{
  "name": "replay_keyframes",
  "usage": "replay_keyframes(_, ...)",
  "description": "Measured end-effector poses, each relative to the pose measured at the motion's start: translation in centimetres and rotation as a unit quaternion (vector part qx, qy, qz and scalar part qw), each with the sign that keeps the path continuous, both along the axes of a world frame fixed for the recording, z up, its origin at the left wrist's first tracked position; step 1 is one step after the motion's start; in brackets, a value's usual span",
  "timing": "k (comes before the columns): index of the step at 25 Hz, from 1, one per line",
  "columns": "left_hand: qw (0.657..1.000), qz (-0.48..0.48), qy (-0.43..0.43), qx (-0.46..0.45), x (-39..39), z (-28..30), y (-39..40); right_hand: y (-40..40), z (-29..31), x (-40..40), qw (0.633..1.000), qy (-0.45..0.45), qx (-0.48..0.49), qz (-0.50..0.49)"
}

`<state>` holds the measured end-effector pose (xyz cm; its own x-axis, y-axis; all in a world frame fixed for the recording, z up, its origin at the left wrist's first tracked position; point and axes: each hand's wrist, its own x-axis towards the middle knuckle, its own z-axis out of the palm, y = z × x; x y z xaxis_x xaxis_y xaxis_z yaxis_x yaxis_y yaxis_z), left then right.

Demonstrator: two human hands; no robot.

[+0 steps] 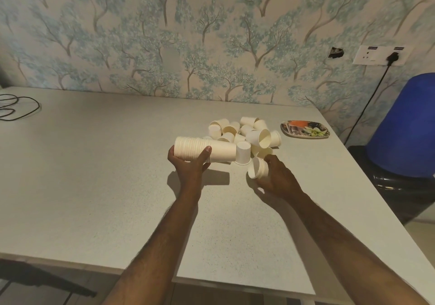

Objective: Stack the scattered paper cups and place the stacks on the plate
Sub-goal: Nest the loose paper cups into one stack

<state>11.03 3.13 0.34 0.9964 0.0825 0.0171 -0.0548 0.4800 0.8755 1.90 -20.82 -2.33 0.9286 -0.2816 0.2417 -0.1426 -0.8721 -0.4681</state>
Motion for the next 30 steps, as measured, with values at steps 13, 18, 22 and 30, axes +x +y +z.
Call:
replay_keyframes(13, 0.99, -0.011, -0.063, 0.124, -0.6, 0.9, -1.2, 6.1, 5.3, 2.5, 0.986, -0.12, -0.08, 0.077)
replay_keyframes(18, 0.988, -0.006, -0.06, 0.139, -1.0, 0.7, -1.6, 7.2, 5.2, 2.9, 0.985, -0.139, -0.072, 0.071)
replay_keyframes(22, 0.987, -0.009, -0.053, 0.15, -1.4, 0.7, -2.2, 7.6, 4.7, 3.2, 0.985, -0.146, -0.06, 0.063)
replay_keyframes(30, 0.996, 0.006, -0.009, 0.093, -0.3, 0.5, -1.5, 4.9, 4.0, 3.4, 0.979, -0.138, 0.136, 0.066)
